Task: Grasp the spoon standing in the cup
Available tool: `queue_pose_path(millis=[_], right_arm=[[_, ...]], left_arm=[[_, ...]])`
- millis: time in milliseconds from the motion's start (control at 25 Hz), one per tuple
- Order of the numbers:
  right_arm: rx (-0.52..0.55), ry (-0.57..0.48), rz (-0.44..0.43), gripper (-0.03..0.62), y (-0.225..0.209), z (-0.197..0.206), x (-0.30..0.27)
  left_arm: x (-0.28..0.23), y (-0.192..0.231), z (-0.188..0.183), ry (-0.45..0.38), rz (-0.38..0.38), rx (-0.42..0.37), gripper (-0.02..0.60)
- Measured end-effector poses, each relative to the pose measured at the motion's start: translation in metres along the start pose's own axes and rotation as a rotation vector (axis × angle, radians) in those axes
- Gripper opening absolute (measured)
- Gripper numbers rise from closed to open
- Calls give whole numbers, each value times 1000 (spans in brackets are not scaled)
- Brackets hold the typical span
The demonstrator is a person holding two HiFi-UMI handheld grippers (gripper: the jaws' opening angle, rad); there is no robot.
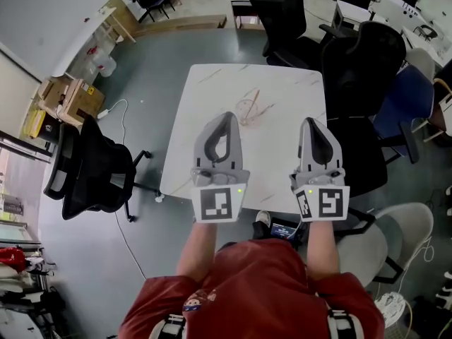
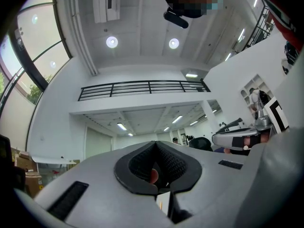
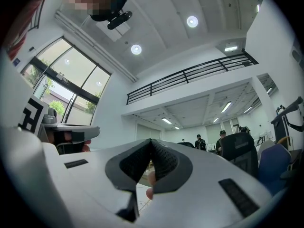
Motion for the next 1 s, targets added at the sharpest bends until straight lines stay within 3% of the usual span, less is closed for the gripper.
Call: queue_pose_path(millis=[520,1000], right_arm=[[-48,26,-27,12,-25,26,-41],[-8,90,8,12,-10,59,-93]], left_arm=[[-43,1,22,43,-22,-14,9],[-83,43,66,68,8,3,9]])
Point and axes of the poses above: the fingertips, and each gripper's own axes: x backward along the fingers, y to its left, z out of its underside, the point moved 10 cm from there along x, backward along the fingers, and after that the axes turned 1 degree about y, right-handed, at the moved point
